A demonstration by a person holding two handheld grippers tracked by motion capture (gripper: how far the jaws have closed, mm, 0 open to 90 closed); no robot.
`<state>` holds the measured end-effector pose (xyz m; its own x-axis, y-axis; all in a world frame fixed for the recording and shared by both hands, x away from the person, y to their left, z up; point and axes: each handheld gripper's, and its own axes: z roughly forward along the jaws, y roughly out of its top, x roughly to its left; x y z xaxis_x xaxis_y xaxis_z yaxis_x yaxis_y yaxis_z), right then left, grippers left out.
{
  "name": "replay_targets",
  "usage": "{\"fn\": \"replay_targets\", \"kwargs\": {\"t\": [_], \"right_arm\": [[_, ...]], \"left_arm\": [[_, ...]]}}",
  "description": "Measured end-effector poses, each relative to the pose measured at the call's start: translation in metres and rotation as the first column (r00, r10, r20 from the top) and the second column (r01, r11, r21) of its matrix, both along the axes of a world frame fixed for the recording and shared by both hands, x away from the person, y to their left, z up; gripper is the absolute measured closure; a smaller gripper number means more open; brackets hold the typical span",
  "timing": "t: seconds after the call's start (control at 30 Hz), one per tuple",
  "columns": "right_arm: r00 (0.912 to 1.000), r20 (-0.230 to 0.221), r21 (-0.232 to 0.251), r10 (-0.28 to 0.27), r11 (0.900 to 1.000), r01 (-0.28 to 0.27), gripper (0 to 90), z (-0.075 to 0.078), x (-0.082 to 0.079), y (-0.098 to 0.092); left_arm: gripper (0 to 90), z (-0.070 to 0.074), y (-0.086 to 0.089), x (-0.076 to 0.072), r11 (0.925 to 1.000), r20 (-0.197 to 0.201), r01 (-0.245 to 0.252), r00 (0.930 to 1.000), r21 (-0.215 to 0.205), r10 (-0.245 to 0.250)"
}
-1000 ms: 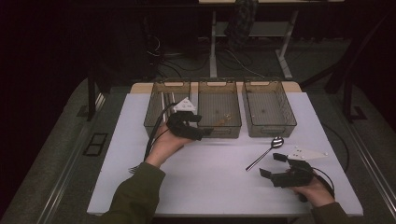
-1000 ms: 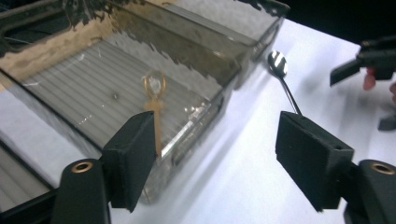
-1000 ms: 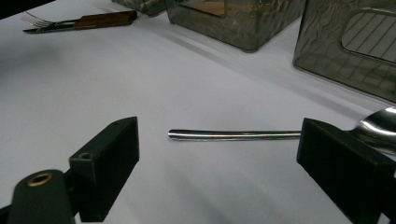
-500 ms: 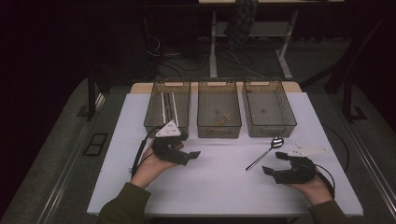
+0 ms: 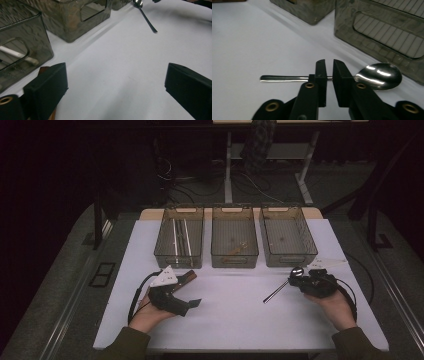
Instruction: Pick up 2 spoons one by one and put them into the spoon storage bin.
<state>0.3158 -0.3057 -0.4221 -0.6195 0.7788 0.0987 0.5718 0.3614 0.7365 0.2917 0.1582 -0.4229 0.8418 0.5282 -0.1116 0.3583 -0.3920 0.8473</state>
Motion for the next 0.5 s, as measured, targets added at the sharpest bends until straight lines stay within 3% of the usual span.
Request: {"fn": "replay_targets", "kwargs": {"t": [0.07,0.3,0.5], "right_arm": [[1.0000,-0.008,-0.012,-0.001,1.000,0.001,89.4,-0.002,0.008,-0.001],[0.9990,-0.044,-0.095,-0.010,0.995,0.005,89.6,-0.012,0.035,0.003],[0.9977,-0.067,-0.147,-0.014,0.989,0.004,89.6,-0.022,0.043,0.007]], "left_arm": [[0.0,-0.002,0.003,-0.003,0.9999,-0.002,-0.013,0.9999,0.004,0.013],[0.0,-0.007,0.008,-0.009,0.9994,-0.001,-0.027,0.9996,0.022,0.027],[0.0,-0.008,0.008,-0.008,0.9995,-0.008,-0.022,0.9997,0.021,0.022]]}}
